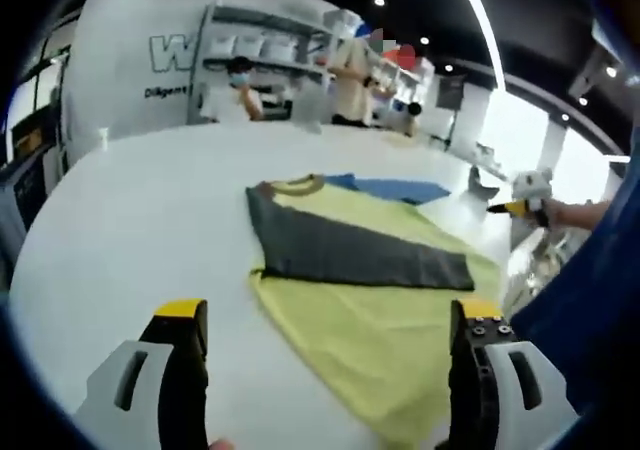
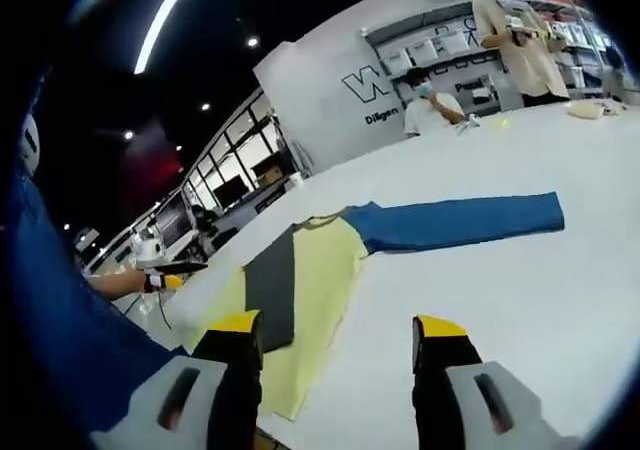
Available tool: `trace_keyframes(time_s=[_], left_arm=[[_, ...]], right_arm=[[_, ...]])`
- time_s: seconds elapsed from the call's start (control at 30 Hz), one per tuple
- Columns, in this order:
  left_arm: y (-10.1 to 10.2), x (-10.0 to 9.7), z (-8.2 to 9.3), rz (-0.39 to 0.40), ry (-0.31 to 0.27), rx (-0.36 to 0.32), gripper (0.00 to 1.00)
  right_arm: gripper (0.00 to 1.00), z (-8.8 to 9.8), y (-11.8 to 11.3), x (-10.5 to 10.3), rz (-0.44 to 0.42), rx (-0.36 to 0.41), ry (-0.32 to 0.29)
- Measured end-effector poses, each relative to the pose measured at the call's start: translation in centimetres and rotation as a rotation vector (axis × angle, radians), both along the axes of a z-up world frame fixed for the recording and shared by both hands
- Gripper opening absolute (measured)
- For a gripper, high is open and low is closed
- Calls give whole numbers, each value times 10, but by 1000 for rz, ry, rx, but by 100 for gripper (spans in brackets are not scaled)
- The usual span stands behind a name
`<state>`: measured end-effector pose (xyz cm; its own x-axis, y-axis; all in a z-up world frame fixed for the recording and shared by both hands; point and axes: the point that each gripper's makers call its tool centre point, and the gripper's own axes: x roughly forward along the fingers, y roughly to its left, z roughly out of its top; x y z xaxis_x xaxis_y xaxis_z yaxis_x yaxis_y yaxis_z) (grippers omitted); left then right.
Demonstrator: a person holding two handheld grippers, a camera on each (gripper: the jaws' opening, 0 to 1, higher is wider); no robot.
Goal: Fold the garment on the visible template until the final outline fits inside the template.
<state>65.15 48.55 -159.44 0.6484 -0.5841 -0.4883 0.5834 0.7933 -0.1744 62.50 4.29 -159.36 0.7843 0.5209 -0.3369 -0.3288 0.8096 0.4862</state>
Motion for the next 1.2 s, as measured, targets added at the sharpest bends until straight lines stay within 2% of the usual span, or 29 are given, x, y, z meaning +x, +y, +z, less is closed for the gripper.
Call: trace_keyframes(time_s=[0.03,0.07,0.1,0.17,0.23,0.27,0.3,0.37,0.43,0.47,0.5,0.53,0.67,0.73,0.77,0.9,0.93,1.07,1.2], left_arm=[[1,0,1,5,4,0,99],[1,-3,6,9,2,0,99],[2,-4,7,16,-1,3,99],[2,-5,8,24,2,8,98],[5,-4,7,39,-4,26,97],[6,-5,7,42,-11,33,96],[8,-5,8,51,-28,47,94],[13,-4,7,67,-20,45,94],[10,-6,11,83,-19,25,94],[9,-7,13,87,-20,23,94],[9,-7,13,93,-17,25,94],[9,-7,12,95,-15,27,94],[9,-9,8,104,-5,51,94],[6,-10,7,104,0,54,94],[4,-11,7,105,0,59,94],[1,-10,9,114,-1,67,93],[-5,-11,11,118,-3,67,93],[-8,-12,13,126,-8,72,92],[-8,-14,12,141,-5,73,92]], right_arm=[[61,-1,-11,10,-47,12,6],[62,-6,-19,16,-81,13,41],[63,-14,-38,26,-122,12,80],[62,-7,-47,39,-173,39,60],[63,-15,-66,51,-250,90,120],[63,-15,-69,53,-257,101,123],[62,-14,-73,60,-288,172,138],[60,-17,-86,73,-344,312,180],[61,-15,-92,81,-380,380,181],[63,-17,-96,84,-407,416,202],[64,-20,-101,89,-442,463,227],[66,-21,-104,91,-455,473,228],[67,-32,-127,105,-583,608,264],[67,-33,-137,111,-626,674,258],[67,-34,-140,114,-636,699,261],[63,-41,-147,119,-654,713,277],[62,-42,-150,122,-660,726,272],[62,-42,-159,134,-695,816,253],[58,-48,-168,145,-707,838,242]])
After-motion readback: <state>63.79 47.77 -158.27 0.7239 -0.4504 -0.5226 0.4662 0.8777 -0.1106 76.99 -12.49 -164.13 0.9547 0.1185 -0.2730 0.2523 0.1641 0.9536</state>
